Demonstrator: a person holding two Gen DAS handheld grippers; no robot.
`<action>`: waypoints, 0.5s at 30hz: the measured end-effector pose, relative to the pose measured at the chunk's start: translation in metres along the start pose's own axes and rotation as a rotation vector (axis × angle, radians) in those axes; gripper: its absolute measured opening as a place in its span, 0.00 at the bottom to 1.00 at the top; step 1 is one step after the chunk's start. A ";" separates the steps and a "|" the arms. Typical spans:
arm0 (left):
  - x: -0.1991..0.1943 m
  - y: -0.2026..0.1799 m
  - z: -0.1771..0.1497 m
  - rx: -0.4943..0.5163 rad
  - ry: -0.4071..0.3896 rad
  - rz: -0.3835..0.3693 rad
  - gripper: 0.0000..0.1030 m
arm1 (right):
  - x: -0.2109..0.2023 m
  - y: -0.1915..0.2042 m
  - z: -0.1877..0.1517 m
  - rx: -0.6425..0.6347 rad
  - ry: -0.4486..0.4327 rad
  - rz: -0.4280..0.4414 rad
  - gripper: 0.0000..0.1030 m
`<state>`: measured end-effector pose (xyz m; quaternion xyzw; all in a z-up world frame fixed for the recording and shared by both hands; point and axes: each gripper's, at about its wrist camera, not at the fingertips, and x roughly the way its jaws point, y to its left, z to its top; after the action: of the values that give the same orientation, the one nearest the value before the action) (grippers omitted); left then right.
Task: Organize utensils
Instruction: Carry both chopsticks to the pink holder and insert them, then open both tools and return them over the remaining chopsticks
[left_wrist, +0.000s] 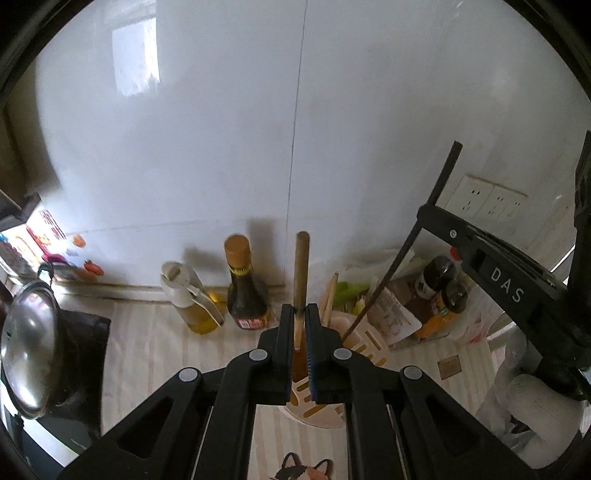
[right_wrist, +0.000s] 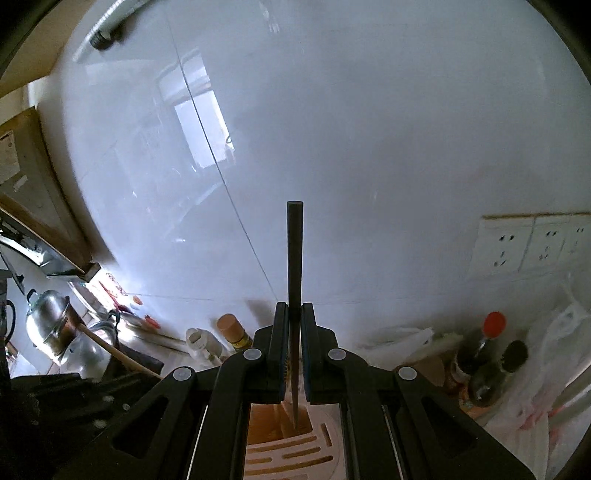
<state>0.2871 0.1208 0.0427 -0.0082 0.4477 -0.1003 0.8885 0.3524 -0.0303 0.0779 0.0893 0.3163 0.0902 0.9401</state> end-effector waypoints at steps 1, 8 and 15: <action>0.004 0.001 -0.001 -0.003 0.009 -0.001 0.03 | 0.003 -0.003 -0.003 -0.001 0.003 0.001 0.06; 0.023 0.006 -0.001 -0.023 0.051 0.005 0.05 | 0.028 -0.010 -0.018 -0.025 0.038 -0.005 0.06; 0.013 0.018 0.003 -0.109 0.030 0.004 0.48 | 0.029 -0.011 -0.023 -0.040 0.082 0.008 0.45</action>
<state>0.3001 0.1360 0.0319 -0.0541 0.4658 -0.0741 0.8801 0.3624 -0.0319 0.0400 0.0679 0.3522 0.1040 0.9277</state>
